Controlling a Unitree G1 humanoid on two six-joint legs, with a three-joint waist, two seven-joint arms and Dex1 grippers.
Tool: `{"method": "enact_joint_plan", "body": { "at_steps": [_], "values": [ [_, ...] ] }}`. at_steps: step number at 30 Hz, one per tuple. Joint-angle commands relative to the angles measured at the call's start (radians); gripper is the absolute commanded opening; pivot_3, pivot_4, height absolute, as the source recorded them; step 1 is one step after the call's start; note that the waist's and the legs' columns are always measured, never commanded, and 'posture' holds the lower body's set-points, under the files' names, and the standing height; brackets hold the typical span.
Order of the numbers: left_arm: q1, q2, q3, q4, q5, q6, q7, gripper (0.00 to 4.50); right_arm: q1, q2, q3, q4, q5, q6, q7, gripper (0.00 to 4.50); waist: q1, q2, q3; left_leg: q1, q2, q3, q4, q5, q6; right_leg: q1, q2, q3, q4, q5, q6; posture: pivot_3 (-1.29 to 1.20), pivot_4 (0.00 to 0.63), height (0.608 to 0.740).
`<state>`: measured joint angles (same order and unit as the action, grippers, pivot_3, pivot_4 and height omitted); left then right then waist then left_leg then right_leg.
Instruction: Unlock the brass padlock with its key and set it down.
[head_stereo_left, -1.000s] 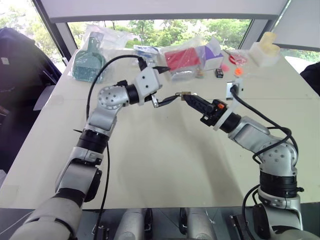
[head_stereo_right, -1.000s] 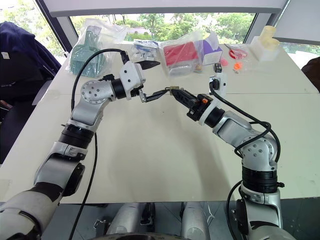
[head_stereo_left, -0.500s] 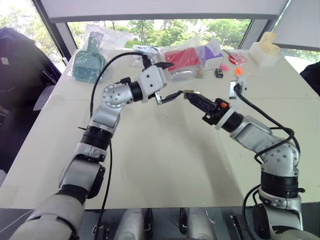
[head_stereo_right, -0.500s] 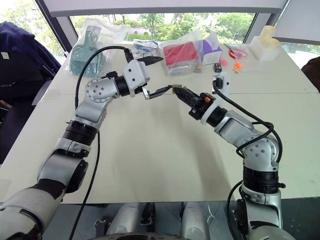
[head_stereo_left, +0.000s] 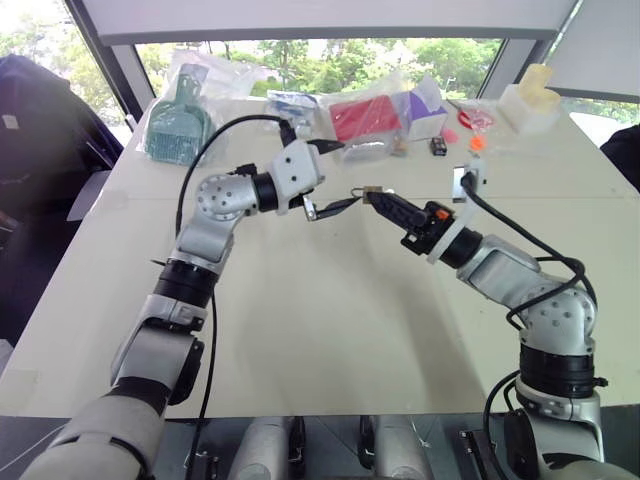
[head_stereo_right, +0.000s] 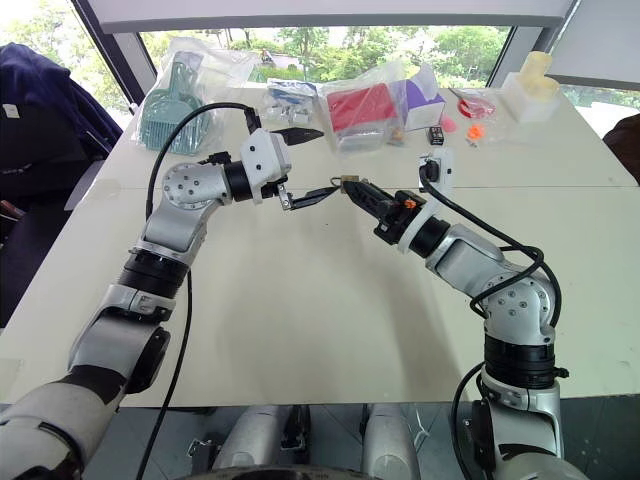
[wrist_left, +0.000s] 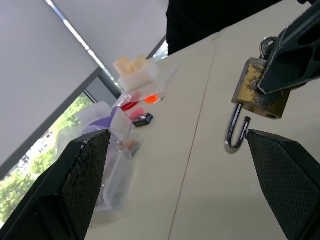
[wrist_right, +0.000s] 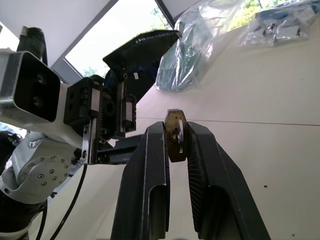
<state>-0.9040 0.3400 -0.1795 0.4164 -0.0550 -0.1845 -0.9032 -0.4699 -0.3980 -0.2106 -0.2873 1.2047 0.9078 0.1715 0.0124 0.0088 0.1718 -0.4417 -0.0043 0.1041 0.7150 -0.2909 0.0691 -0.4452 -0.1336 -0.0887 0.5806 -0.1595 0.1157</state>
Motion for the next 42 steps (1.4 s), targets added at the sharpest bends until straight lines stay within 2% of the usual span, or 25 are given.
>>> {"method": "enact_joint_plan", "body": {
  "at_steps": [1, 19, 32, 36, 39, 42],
  "values": [
    [-0.013, -0.002, 0.016, -0.045, -0.017, 0.003, 0.004, 4.49, -0.019, 0.005, -0.013, -0.042, 0.019, -0.014, 0.012, 0.10, -0.001, 0.000, 0.000, 0.000, 0.000, 0.000, 0.000, 0.000, 0.000, 0.000, 0.000, 0.000, 0.000, 0.000, 0.000, 0.00, 0.150, 0.735],
    [-0.094, -0.033, 0.020, 0.093, 0.040, -0.090, 0.089, 4.49, 0.010, 0.010, 0.004, -0.078, 0.067, 0.009, 0.001, 0.10, -0.001, 0.000, 0.000, 0.000, 0.000, 0.000, 0.000, 0.000, 0.001, 0.000, 0.000, 0.000, 0.000, 0.000, 0.000, 0.00, 0.150, 0.735],
    [-0.045, -0.016, 0.016, 0.059, 0.038, -0.054, 0.096, 4.49, 0.027, 0.010, 0.005, -0.069, 0.068, 0.008, 0.000, 0.10, -0.002, 0.000, 0.000, 0.000, 0.000, 0.000, 0.000, -0.001, 0.001, 0.000, 0.000, 0.000, 0.000, 0.000, 0.000, 0.00, 0.150, 0.735],
    [0.034, 0.040, 0.018, -0.010, 0.009, 0.082, 0.028, 4.49, 0.040, -0.010, -0.027, -0.012, 0.071, 0.024, -0.037, 0.10, -0.005, 0.000, 0.000, 0.000, 0.000, 0.000, 0.000, 0.000, 0.001, 0.000, 0.000, 0.000, 0.000, 0.000, 0.000, 0.00, 0.150, 0.735],
    [0.123, 0.090, 0.038, -0.154, -0.080, 0.310, -0.042, 4.49, 0.077, -0.086, 0.040, 0.056, -0.031, 0.096, -0.021, 0.10, -0.005, 0.000, 0.000, 0.000, 0.000, 0.000, 0.000, 0.000, 0.000, 0.000, 0.000, 0.000, 0.000, 0.000, 0.000, 0.00, 0.150, 0.735],
    [0.203, 0.146, 0.045, -0.336, -0.209, 0.551, -0.127, 4.49, 0.069, -0.085, 0.044, 0.150, -0.029, 0.160, -0.037, 0.10, -0.010, 0.000, 0.000, 0.000, 0.000, 0.000, 0.000, 0.000, 0.000, 0.000, 0.000, 0.000, 0.000, 0.000, 0.000, 0.00, 0.150, 0.735]
  ]
}}
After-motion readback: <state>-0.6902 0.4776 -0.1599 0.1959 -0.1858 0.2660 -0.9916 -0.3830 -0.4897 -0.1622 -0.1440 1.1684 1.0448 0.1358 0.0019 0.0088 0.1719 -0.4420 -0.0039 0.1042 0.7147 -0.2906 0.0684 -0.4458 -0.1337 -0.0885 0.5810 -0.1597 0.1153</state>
